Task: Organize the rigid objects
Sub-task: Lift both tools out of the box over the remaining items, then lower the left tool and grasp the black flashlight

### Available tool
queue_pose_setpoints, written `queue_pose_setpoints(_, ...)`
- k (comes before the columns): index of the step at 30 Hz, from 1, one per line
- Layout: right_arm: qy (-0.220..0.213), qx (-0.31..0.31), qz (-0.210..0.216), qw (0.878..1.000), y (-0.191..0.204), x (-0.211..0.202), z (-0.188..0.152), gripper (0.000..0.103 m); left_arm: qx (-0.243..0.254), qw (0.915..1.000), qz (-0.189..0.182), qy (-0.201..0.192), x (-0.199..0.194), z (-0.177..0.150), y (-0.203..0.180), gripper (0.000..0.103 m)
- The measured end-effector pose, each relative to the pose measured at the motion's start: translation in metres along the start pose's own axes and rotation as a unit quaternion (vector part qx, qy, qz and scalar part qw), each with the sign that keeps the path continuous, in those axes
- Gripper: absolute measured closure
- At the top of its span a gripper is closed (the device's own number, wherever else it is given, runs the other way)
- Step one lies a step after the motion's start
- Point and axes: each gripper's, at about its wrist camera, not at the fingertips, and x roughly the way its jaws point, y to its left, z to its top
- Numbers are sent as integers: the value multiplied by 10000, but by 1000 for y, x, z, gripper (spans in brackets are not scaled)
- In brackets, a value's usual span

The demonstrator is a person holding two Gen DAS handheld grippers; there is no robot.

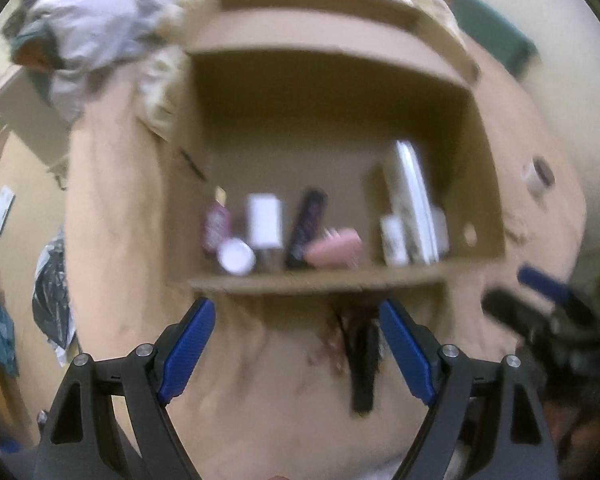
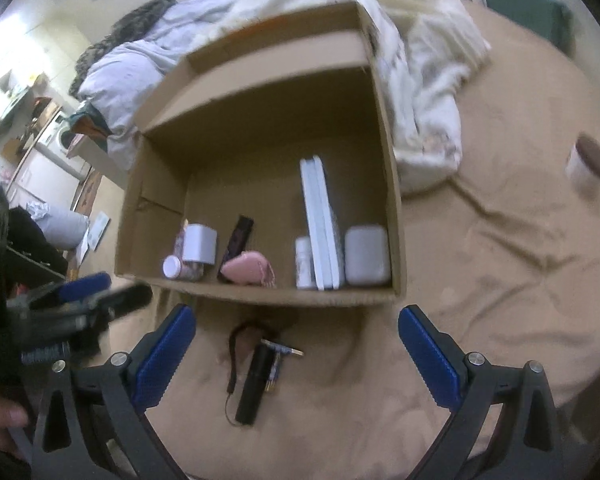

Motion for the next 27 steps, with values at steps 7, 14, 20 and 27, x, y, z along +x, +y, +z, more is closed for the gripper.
queue_pose_setpoints(7,-10,490,37,9988,-20,0,5,0,654,9920,-63,1075,64,-39,-48,33)
queue_pose_setpoints(14,-23,432,124,9990,-21,-3,7,0,905,9821,73,1649,107,-56,-76,46)
queue_pose_setpoints(20,-59,613,190,9979,-32,-7,8,0,998,9830,28,1542,106,-51,-81,70)
queue_pose_setpoints(27,-38,650,308,9974,-29,-6,10,0,1016,9900,-199,958,42,-41,-74,89)
